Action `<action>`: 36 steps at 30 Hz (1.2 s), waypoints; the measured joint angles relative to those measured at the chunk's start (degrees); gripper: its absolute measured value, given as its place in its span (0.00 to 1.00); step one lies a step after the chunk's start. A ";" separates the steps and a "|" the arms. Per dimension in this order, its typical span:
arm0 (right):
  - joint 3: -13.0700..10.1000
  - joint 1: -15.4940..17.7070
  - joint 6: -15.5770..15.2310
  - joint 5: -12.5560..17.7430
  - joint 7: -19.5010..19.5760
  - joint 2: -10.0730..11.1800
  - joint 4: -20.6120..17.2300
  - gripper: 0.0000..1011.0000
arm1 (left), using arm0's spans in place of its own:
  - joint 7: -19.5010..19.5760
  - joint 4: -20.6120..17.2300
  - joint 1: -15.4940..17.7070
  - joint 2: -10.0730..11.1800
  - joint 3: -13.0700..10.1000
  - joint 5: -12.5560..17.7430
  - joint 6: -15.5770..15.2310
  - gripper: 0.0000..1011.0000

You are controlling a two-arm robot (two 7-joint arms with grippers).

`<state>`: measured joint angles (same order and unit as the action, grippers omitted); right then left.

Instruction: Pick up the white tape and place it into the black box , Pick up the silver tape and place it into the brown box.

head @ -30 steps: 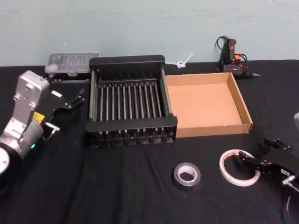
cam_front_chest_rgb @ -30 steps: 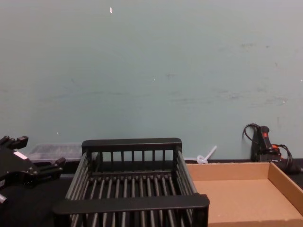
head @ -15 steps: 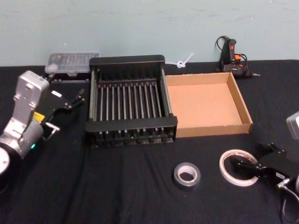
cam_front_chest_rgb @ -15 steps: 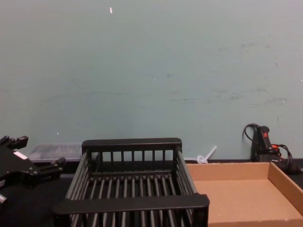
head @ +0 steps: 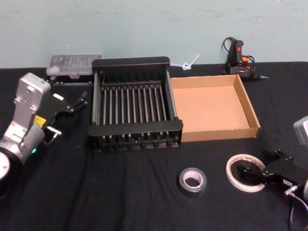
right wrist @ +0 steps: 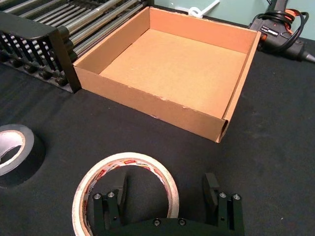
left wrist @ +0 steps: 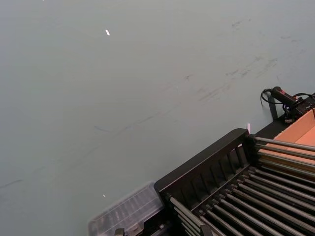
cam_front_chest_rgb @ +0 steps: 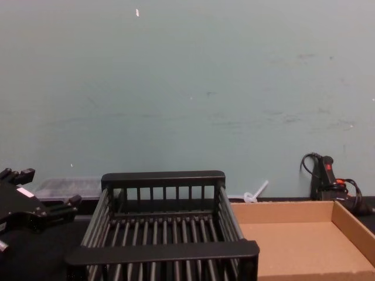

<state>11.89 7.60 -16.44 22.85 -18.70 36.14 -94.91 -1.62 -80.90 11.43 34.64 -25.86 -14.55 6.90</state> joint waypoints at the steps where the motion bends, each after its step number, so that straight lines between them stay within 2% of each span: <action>1: -0.13 0.09 -0.12 -0.07 -0.07 -0.11 0.00 0.99 | 0.00 0.00 0.00 0.00 0.00 0.00 0.00 0.99; 14: -0.76 0.31 -0.86 -0.54 -0.51 -0.76 -0.08 0.99 | 0.00 0.00 0.00 0.00 0.00 0.00 0.00 0.99; 36: -0.72 0.32 -0.77 -0.53 -0.48 -0.65 -0.14 0.99 | 0.00 0.00 0.00 0.00 0.00 0.00 0.00 0.99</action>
<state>11.17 7.92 -17.21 22.32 -19.18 35.49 -95.04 -1.62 -80.90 11.43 34.64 -25.86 -14.55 6.91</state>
